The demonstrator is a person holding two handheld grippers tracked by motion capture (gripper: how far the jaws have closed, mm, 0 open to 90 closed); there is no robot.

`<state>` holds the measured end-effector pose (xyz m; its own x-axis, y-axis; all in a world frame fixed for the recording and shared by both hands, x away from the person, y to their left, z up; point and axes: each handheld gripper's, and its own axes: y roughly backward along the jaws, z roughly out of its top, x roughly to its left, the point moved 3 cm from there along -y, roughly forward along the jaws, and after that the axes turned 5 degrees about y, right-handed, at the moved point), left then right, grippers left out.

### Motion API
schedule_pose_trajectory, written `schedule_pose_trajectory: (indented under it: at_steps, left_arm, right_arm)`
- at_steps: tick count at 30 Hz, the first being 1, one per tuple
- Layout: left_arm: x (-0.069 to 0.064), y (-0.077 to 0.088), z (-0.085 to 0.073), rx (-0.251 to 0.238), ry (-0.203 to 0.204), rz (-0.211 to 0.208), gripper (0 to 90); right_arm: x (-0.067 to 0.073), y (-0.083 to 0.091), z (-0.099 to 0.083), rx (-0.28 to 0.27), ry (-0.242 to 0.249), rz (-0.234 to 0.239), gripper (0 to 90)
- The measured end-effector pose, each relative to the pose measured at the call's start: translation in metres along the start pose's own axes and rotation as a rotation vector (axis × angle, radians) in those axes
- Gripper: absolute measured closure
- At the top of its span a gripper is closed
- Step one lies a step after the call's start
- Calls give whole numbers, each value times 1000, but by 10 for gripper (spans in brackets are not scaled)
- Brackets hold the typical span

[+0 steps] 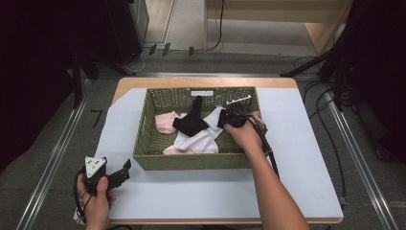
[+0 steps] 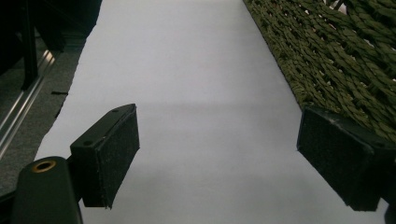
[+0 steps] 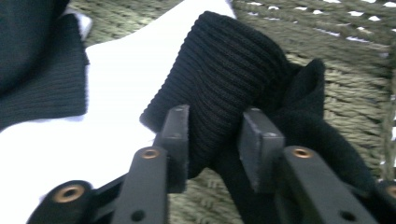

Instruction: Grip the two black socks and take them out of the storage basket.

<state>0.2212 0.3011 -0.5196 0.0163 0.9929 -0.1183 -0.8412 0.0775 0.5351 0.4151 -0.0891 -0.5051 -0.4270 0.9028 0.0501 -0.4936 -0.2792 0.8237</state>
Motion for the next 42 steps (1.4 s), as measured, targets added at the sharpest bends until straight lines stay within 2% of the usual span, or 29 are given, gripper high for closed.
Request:
schedule_pose_trajectory:
  at_steps: [1,2,5,8,9,10,12,14,19,22,23,24,27,29,32,34,36,40,42]
  left_arm:
    - [0,0,0,0,0,0,140]
    - [0,0,0,0,0,-3,141]
    - [0,0,0,1,-2,-6,141]
    - [0,0,0,2,-2,-7,141]
    - [0,0,0,2,-2,-7,141]
    - [0,0,0,2,-2,-7,141]
    - [0,0,0,2,-1,-8,141]
    - [0,0,0,3,0,-8,141]
    - [0,0,0,3,0,-9,141]
    - [0,0,0,3,0,-9,141]
    - [0,0,0,4,0,-9,141]
    - [0,0,0,3,-1,-9,141]
    - [0,0,0,4,-1,-10,141]
    - [0,0,0,5,-1,-9,141]
    - [0,0,0,5,-5,-10,141]
    - [0,0,0,5,-5,-9,141]
    - [0,0,0,6,-7,-8,141]
    - [0,0,0,6,-6,-7,141]
    - [-1,0,0,5,-5,-6,141]
  right_arm:
    - [0,0,0,0,0,0,714]
    - [1,3,0,5,27,1,806]
    - [2,11,2,-36,28,16,842]
    - [0,20,5,-128,8,34,847]
    - [0,20,5,-128,8,34,847]
    - [0,28,7,-201,8,28,849]
    - [0,34,8,-258,42,14,849]
    - [0,40,9,-311,56,-5,850]
    - [-2,54,11,-439,46,-26,851]
    - [-3,60,12,-493,44,-24,851]
    - [-3,60,12,-493,44,-24,851]
    - [-3,65,12,-532,39,-14,851]
    - [-1,75,14,-603,66,-4,851]
    - [1,81,14,-641,85,-15,850]
    - [4,90,14,-676,98,-8,850]
    - [7,95,13,-684,85,40,850]
    - [13,101,12,-689,93,91,849]
    - [35,119,8,-706,187,119,847]
    - [43,128,6,-724,198,128,846]
